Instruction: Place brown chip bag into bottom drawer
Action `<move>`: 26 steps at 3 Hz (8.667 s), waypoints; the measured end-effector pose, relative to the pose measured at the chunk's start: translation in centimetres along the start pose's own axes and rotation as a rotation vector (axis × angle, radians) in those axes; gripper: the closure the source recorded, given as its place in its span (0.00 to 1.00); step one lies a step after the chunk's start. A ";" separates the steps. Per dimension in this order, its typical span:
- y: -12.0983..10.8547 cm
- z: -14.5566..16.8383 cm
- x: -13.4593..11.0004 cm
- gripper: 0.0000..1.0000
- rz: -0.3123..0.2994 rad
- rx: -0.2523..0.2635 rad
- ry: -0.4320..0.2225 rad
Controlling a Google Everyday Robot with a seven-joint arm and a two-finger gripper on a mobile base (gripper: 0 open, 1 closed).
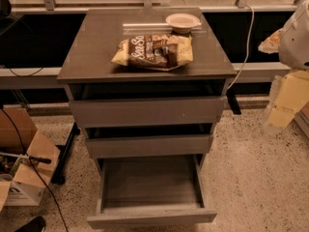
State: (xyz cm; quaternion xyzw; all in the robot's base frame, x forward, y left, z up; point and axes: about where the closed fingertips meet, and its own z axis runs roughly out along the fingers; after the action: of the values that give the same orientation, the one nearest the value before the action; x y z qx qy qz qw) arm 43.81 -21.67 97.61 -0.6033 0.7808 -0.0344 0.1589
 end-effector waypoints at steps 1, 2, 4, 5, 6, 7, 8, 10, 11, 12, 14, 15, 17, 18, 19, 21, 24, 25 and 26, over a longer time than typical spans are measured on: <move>0.0 0.0 0.0 0.00 0.000 0.000 0.000; -1.4 1.2 -1.2 0.00 0.006 0.011 -0.031; -4.3 4.0 -2.8 0.00 0.034 0.000 -0.097; -4.1 4.3 -2.6 0.00 0.051 -0.009 -0.099; -5.1 7.5 -4.3 0.00 0.115 -0.032 -0.159; -8.5 11.4 -7.6 0.00 0.160 -0.017 -0.248; -13.1 14.8 -10.3 0.00 0.203 0.023 -0.338; -24.6 20.6 -13.2 0.00 0.294 0.097 -0.472; -27.2 22.9 -14.2 0.03 0.317 0.086 -0.506; -28.0 23.4 -14.7 0.26 0.322 0.084 -0.532; -24.3 21.5 -12.6 0.72 0.300 0.064 -0.530; -20.8 19.4 -11.3 0.96 0.289 0.053 -0.539; -9.7 15.2 -6.6 1.00 0.338 -0.027 -0.464; -2.1 14.5 -3.5 1.00 0.398 -0.121 -0.372; 3.2 16.0 -1.3 1.00 0.433 -0.211 -0.275; 4.0 23.8 -4.3 1.00 0.387 -0.330 -0.255; 4.1 33.4 -7.5 1.00 0.374 -0.444 -0.306; 4.7 42.2 -8.2 1.00 0.427 -0.522 -0.397; 5.2 47.8 -8.1 1.00 0.480 -0.580 -0.438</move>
Offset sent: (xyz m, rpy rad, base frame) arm 0.0541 0.0238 -0.0202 0.0783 -0.0325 -0.0015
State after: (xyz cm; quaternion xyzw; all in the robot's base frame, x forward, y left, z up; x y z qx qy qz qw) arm 54.60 -5.91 52.70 -0.4175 0.8241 0.3531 0.1482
